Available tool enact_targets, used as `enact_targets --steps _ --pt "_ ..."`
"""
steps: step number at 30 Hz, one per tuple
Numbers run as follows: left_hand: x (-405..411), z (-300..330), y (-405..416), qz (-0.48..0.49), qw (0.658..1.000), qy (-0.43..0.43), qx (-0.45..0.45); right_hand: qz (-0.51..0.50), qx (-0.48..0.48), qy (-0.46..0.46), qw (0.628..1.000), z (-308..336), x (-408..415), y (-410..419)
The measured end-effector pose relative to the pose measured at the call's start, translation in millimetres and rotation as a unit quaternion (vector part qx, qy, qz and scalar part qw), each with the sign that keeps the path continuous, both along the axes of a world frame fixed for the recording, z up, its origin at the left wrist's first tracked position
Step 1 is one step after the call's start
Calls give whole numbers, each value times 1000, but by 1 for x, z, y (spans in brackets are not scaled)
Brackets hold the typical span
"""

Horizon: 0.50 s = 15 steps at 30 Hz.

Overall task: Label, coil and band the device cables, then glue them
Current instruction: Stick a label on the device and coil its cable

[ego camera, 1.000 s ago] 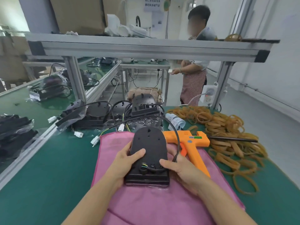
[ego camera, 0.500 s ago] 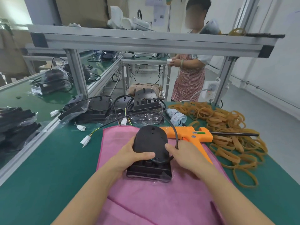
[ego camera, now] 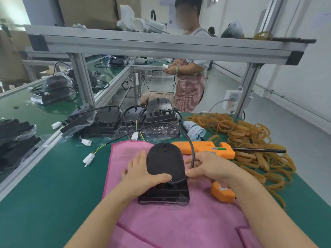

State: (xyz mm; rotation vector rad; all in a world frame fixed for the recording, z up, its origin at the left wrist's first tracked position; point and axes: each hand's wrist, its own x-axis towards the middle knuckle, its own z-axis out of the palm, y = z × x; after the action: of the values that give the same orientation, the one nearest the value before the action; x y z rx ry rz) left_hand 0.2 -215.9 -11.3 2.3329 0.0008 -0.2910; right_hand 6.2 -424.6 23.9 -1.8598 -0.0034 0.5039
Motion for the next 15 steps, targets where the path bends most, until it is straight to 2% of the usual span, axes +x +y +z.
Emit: enact_targets --steps 1,2,6,9,12,15 --pt "-1 0 -1 15 998 -17 56 11 -35 -12 999 1 0 -1" --pt "-2 -1 -1 13 997 -36 61 18 -61 -24 998 2 1 0" --pt "-4 3 -3 -21 999 -32 -12 -1 -55 -76 996 3 7 9" --pt "-3 9 -6 -22 1000 -16 7 0 -65 -97 993 -4 8 18" --pt "-1 14 -15 -35 998 -7 49 35 -165 -127 978 -6 13 24" --pt "-3 17 -23 -9 1000 -2 2 60 -300 -160 939 -4 18 28"
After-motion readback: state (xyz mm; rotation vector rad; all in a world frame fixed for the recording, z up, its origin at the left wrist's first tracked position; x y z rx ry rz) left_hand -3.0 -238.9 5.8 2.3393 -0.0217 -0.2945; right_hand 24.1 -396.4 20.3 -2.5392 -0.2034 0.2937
